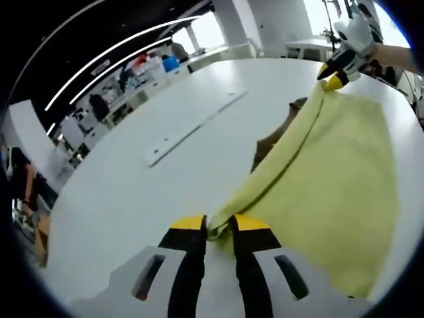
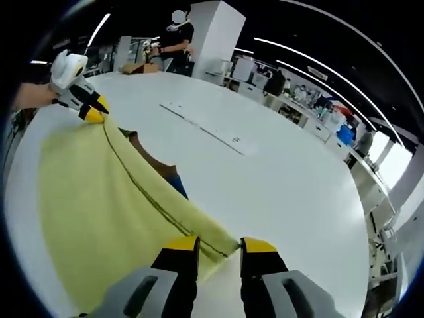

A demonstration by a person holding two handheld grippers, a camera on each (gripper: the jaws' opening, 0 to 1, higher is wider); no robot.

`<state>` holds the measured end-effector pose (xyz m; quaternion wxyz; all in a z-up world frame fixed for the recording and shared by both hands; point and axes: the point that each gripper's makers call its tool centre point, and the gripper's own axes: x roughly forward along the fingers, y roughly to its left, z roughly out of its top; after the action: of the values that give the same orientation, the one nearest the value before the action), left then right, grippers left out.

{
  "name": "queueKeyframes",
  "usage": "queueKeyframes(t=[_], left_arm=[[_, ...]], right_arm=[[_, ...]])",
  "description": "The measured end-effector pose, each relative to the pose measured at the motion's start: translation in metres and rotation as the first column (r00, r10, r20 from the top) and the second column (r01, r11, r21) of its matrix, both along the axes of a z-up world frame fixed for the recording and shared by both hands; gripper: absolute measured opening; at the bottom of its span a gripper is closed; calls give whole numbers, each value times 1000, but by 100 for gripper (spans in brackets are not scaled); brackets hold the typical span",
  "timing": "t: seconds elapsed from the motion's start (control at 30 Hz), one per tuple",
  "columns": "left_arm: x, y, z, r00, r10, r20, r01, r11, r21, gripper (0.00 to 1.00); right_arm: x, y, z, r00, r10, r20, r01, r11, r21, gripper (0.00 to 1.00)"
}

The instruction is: Fold the garment on the visible template until the final outline fits inside the template.

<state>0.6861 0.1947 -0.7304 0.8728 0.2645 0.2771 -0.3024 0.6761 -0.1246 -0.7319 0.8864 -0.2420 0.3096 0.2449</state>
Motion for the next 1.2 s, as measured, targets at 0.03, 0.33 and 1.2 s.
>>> queueKeyframes(t=[0.03, 0.33, 1.2], left_arm=[[-1, 1, 0, 1000, 1, -3, -1, 1000, -3, 13], [-2, 9, -5, 1000, 9, -24, -8, 1000, 6, 15], [6, 20, 1, 975, 206, -82, -218, 959, -180, 2]], right_arm=[[0, 2, 1, 1000, 24, 9, -24, 1000, -13, 22], [-6, 11, -5, 980, 198, 16, -193, 968, -162, 31], [30, -11, 13, 991, -120, 51, 111, 982, 155, 0]])
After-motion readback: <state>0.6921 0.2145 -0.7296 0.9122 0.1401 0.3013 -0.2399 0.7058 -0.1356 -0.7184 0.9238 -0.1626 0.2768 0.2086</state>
